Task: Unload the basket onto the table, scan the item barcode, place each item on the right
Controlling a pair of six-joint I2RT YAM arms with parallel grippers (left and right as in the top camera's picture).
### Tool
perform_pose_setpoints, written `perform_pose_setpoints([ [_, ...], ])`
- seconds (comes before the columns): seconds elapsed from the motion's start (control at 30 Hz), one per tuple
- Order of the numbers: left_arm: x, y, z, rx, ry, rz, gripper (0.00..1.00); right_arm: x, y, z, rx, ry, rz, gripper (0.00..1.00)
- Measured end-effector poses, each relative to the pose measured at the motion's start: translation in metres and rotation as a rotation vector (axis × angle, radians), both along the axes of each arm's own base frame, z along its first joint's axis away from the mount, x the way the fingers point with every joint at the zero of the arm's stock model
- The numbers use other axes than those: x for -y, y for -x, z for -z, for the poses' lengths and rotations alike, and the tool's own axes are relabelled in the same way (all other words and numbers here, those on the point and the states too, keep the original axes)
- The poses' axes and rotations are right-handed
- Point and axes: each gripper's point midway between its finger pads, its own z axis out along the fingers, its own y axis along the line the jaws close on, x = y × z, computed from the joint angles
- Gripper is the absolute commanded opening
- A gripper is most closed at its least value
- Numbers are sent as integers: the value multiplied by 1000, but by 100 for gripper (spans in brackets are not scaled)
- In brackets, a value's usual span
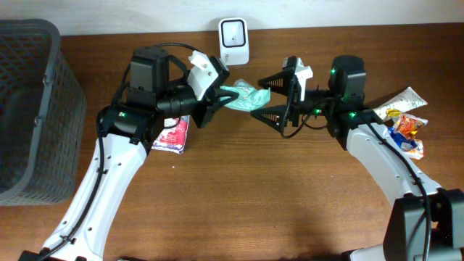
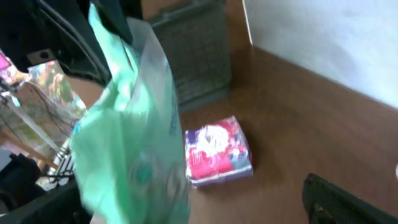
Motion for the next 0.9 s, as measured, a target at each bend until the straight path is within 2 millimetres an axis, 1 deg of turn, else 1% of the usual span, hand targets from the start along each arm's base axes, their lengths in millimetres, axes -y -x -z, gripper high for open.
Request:
perform_pose_setpoints([
  [0.1,3,7,0,-21,17,36,0,-4,9,-17,107,-41,-79,99],
  [0.23,4,11,0,-33,24,49,0,-5,17,-25,156,-64,-138,100],
  [0.33,4,12,1,-42,21,49,0,-6,20,-30,194,-72,-158,91],
  [0.37,4,12,2,-43,22,49,0,-6,22,-34,222,-77,-174,80],
  [0.47,4,12,2,-45,22,51,0,-6,25,-35,225,-82,-191,70],
  [0.53,4,12,2,-46,22,51,0,-9,27,-35,228,-83,-200,66],
  [0.63,4,12,2,-46,22,52,0,-17,32,-35,226,-87,-226,66],
  [0.7,5,14,1,-47,29,60,0,-18,33,-35,226,-87,-228,61],
  [0.73,5,15,0,-47,33,66,0,-18,33,-34,225,-87,-228,57],
  [0.77,6,15,-1,-46,36,70,0,-18,32,-33,220,-87,-228,47],
  [0.8,6,15,-1,-45,36,70,0,-18,32,-32,217,-87,-229,40],
  [0.83,6,14,-1,-42,35,67,0,-18,32,-32,217,-88,-233,28],
  [0.9,5,13,-1,-40,32,61,0,-19,33,-31,209,-89,-238,17],
])
